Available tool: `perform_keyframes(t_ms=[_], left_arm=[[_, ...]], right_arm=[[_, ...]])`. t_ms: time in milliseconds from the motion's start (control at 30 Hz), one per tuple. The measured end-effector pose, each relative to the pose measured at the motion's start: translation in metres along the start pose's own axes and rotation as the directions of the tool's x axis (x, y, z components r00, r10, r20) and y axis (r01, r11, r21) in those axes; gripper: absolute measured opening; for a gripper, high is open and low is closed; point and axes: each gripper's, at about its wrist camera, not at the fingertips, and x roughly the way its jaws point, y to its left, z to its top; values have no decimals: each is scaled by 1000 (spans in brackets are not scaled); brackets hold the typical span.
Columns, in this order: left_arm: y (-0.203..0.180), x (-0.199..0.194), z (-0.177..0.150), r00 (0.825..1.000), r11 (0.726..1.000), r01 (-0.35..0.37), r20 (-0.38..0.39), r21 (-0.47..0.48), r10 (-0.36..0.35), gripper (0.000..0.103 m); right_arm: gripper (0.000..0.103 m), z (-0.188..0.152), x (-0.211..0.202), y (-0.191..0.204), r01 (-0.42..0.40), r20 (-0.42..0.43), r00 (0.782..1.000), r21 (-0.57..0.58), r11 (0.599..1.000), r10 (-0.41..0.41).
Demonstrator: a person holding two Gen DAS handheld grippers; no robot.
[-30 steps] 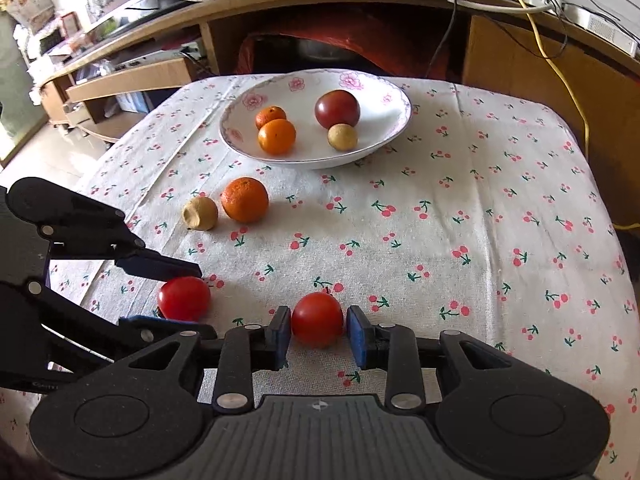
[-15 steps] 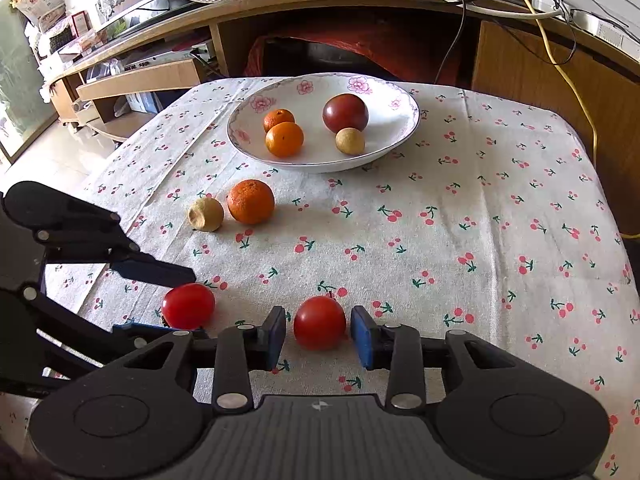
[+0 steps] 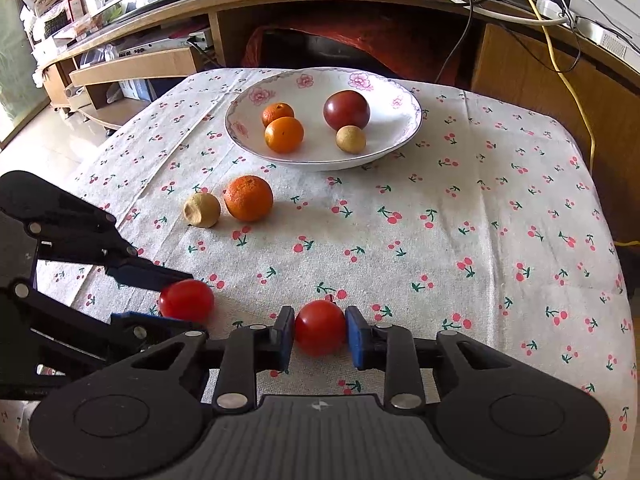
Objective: Organize fruits
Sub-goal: 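Grasp a red tomato with the left tool while the right tool grasps another red tomato, then carry both red tomatoes over the white bowl and lower them in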
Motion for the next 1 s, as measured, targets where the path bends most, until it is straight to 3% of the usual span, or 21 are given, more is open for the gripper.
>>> perform_keyframes(t_ms=[433, 1000], left_arm=[[25, -15, 34, 990, 996, -85, 111, -31, 88, 37], [65, -4, 64, 965, 975, -191, 162, -111, 207, 37]], right_arm=[[22, 28, -11, 7, -16, 81, 997, 4, 1000, 16], [24, 79, -2, 4, 2, 172, 985, 45, 999, -10]])
